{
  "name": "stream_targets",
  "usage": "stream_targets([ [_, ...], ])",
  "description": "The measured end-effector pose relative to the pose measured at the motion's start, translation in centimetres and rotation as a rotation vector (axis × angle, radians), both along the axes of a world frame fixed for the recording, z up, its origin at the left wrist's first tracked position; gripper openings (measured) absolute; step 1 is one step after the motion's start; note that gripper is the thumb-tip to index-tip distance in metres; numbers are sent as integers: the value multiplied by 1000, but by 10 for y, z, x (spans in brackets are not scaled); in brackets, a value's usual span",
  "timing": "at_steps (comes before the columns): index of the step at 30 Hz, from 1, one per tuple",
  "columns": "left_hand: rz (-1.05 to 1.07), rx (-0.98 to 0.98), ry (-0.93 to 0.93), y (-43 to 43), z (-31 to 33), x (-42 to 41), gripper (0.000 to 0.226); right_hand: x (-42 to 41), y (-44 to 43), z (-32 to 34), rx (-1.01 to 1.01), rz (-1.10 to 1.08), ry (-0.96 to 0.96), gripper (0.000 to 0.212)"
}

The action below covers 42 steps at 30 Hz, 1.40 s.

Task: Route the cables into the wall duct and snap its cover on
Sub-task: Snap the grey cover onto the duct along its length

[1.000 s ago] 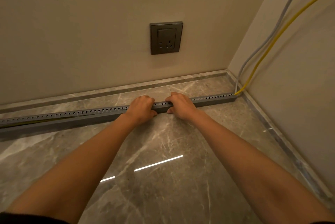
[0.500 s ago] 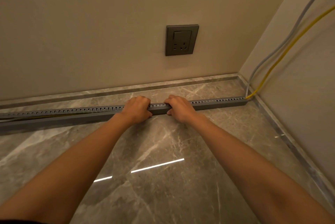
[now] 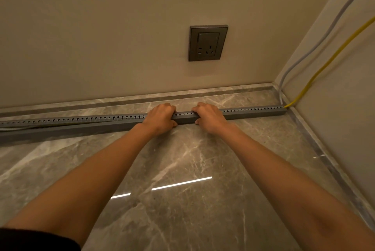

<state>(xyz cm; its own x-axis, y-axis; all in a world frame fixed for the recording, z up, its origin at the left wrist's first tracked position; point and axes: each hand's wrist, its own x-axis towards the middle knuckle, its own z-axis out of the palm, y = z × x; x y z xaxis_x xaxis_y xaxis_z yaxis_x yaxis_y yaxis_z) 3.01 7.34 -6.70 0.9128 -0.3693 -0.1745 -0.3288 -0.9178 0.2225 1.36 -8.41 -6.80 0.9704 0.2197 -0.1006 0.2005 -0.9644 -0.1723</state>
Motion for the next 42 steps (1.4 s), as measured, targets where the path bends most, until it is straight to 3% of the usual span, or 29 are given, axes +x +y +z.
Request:
stream_targets([
  [13,-19,113,7,65,12,1,35,-5,74,-4,43,22,-4,35],
  [19,-116,148,-79,66,2,-5,34,-3,85,-7,65,-5,2,34],
  [26,-135,113,-84,69,1,-3,30,0,85,-2,61,-17,26,22],
  [42,-25,71,8,132,13,-1,33,-12,132,-2,82,-108,-65,27],
])
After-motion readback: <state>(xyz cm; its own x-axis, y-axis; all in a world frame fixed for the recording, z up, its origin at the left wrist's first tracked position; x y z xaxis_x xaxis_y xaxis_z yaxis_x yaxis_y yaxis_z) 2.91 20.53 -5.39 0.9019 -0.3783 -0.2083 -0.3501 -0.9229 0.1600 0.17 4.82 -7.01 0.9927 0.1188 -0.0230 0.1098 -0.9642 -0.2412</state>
